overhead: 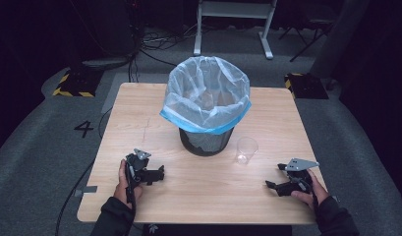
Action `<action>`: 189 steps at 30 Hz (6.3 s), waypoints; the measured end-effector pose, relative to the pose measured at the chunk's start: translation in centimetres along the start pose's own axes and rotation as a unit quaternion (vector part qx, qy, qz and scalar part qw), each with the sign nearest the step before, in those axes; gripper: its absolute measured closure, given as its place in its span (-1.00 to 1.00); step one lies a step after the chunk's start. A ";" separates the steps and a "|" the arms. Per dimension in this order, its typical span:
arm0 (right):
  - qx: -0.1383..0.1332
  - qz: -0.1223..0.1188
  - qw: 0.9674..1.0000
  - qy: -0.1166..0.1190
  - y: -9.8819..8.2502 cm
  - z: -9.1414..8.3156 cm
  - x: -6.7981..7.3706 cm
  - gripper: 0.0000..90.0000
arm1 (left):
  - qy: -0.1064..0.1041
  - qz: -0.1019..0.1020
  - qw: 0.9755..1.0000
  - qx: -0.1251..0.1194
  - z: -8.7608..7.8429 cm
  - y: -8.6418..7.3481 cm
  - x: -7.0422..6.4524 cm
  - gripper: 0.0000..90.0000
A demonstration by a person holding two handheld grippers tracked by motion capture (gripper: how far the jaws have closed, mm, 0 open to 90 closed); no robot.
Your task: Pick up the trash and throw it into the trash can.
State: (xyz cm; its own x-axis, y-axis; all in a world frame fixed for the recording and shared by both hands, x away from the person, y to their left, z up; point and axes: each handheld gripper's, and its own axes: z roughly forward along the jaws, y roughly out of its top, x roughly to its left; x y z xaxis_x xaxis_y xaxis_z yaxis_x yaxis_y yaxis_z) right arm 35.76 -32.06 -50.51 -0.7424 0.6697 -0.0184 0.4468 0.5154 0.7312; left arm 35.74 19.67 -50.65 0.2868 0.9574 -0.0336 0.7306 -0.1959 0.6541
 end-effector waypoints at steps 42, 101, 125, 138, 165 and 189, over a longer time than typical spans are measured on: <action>-0.077 -0.072 0.994 0.006 4.4 -2.9 1.7 -0.51 | 0.000 0.003 1.000 -0.001 -0.1 -0.1 -0.2 -0.99; -0.082 -0.123 0.989 0.002 10.4 1.2 4.5 -0.30 | -0.005 0.009 1.000 0.002 -0.1 -0.1 -0.4 -0.99; -0.085 -0.090 0.992 -0.004 8.9 0.9 3.1 0.93 | -0.005 0.009 1.000 0.001 -0.1 -0.1 -0.4 -0.99; -0.164 -0.057 0.985 -0.019 8.8 -3.4 1.3 0.93 | -0.005 0.009 1.000 0.001 -0.1 -0.1 -0.4 -0.99; -0.261 -0.070 0.961 -0.066 13.3 -9.9 1.2 0.94 | -0.005 0.009 1.000 0.001 -0.1 -0.1 -0.4 -0.99; -0.315 -0.082 0.942 -0.084 17.2 -12.3 1.6 0.93 | -0.005 0.009 1.000 0.001 -0.1 -0.1 -0.4 -0.99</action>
State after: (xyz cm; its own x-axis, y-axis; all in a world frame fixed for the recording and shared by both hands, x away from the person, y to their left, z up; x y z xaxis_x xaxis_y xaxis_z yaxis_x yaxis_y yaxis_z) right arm 36.13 -28.74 -29.53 -0.6627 0.7111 -0.2348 -0.0911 0.2347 0.9678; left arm 35.50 19.29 -50.62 0.3055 0.9517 -0.0290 0.7271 -0.2135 0.6525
